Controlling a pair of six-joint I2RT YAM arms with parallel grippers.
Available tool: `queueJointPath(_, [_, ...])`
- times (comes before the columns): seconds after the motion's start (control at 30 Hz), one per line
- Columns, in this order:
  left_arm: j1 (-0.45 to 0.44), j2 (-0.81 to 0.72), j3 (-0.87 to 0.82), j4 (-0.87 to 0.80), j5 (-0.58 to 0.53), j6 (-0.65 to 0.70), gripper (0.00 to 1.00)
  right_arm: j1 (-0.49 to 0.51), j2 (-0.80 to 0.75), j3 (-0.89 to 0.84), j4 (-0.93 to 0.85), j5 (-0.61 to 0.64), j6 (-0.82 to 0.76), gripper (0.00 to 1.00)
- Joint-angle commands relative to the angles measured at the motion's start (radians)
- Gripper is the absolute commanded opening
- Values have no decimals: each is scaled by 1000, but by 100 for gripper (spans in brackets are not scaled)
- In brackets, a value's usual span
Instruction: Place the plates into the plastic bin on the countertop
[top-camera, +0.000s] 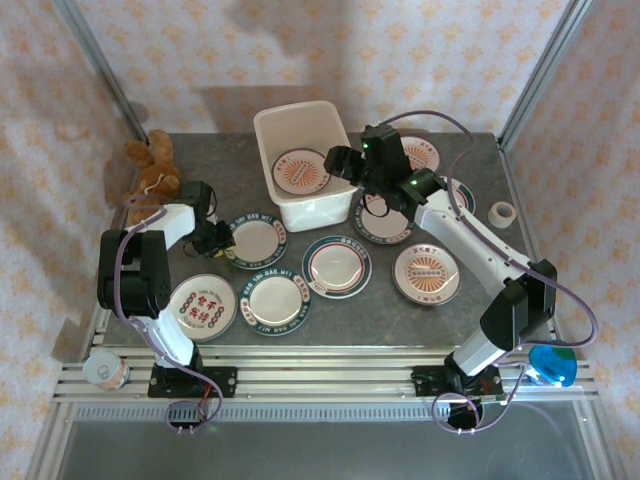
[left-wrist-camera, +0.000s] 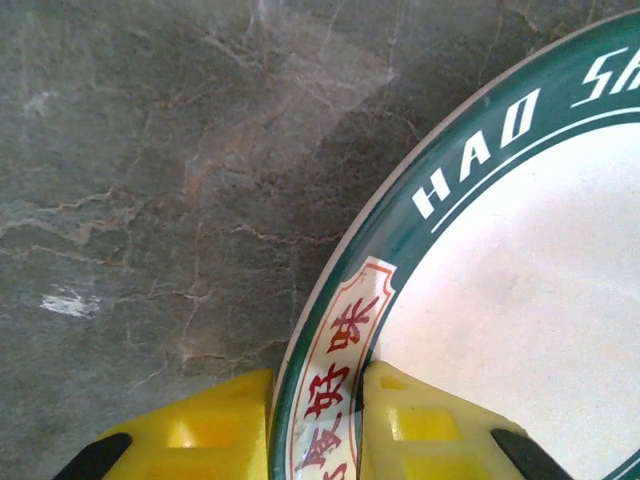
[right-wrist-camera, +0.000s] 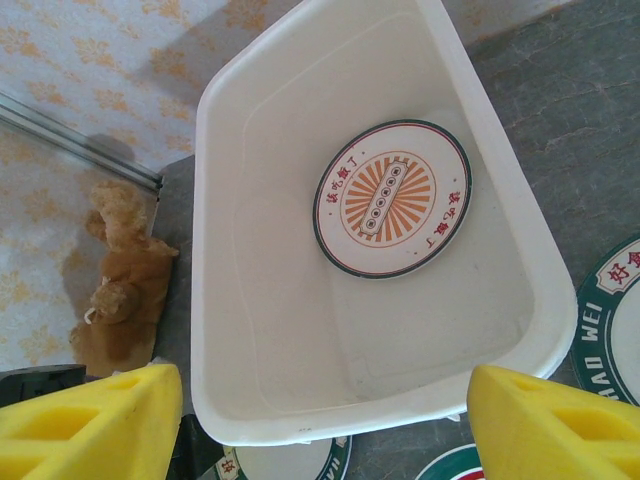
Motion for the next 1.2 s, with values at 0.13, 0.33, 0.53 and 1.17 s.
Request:
queueJointPath(0.13, [1,-66,4,-57,-48,-8,16,-10,-13,-16,30,20,-7,75])
queueJointPath(0.33, [-1,-131,-3,-63,-58,-27,2,-17,-7,-10,34,2,-16,75])
queueJointPath(0.53, [1,-220,-6,-73,-76,-45,0,-21,0,5,24,-12,-35,75])
queueJointPath(1.17, [1,-574,126,-142,-236,-63,0,-29,86,136,-17,-202,-128,71])
